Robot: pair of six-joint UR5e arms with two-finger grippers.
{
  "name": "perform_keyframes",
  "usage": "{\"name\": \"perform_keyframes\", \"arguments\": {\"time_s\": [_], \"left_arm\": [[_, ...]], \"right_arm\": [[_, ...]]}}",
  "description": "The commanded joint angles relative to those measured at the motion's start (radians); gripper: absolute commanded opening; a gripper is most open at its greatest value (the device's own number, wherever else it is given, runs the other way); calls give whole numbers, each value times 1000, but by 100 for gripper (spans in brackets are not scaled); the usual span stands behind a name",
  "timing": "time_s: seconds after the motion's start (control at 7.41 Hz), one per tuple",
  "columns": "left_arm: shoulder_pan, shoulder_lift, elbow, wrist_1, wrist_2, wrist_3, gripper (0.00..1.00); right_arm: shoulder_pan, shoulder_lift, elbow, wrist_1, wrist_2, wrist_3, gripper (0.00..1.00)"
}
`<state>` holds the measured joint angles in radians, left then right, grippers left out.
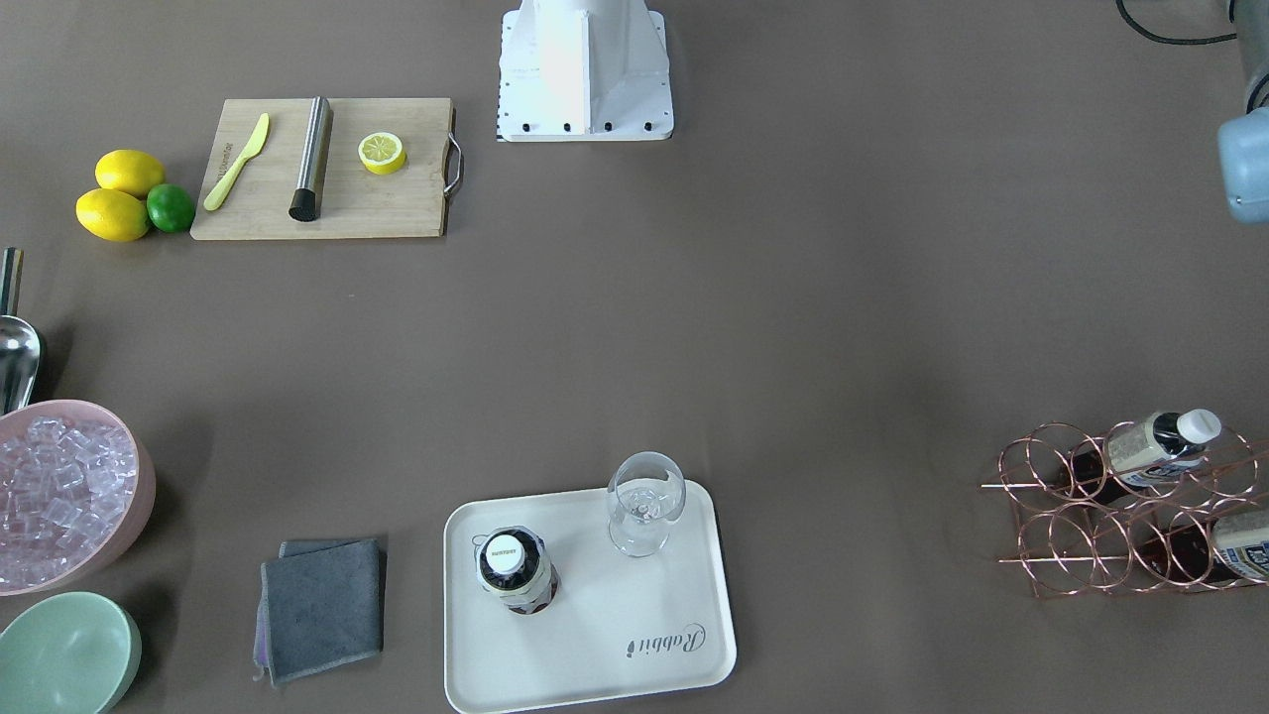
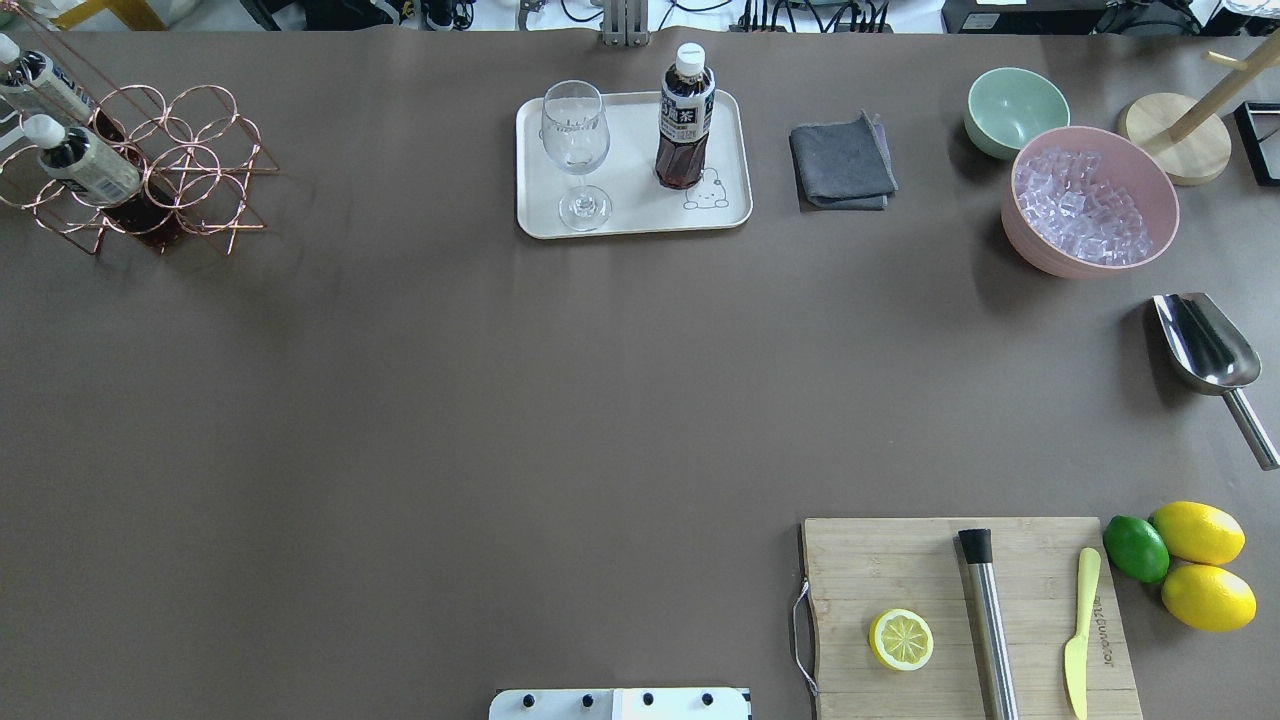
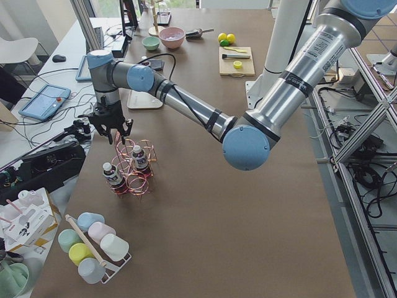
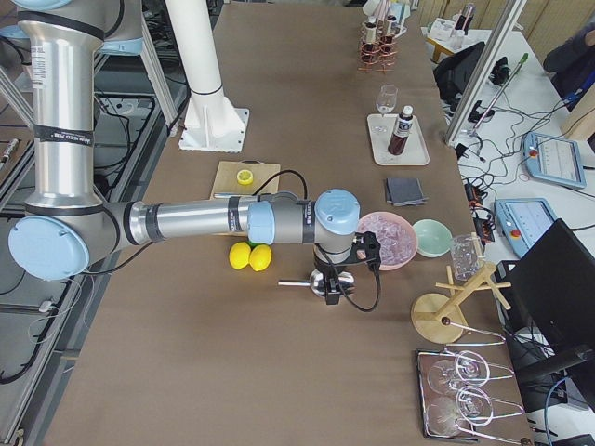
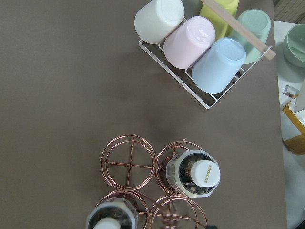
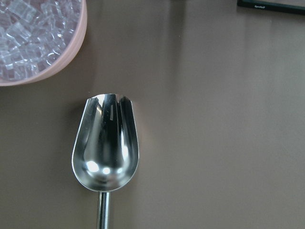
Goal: Take tea from basket to plate
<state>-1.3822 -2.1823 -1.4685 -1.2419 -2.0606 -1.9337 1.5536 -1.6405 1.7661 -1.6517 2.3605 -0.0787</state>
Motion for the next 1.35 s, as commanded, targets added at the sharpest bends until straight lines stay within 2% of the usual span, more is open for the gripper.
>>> {"name": "perform_keyframes", "arguments": {"time_s": [0.0, 0.4, 0.67, 0.94, 1.21], "left_arm": [[-3, -8, -3, -1, -3, -4, 98], [-72, -48, -15, 4, -22, 4, 98], [-141, -37, -50, 16, -137, 33, 98], [-181, 19, -116, 88, -229, 270, 98], [-182, 96, -212, 159, -240, 448, 98]], "right_arm": [[5, -18, -33, 1, -9, -7, 99], [6, -18, -33, 6, -10, -3, 99], [6, -16, -33, 7, -10, 0, 99], [8, -16, -25, 7, -10, 2, 99], [16, -15, -17, 7, -12, 0, 100]]}}
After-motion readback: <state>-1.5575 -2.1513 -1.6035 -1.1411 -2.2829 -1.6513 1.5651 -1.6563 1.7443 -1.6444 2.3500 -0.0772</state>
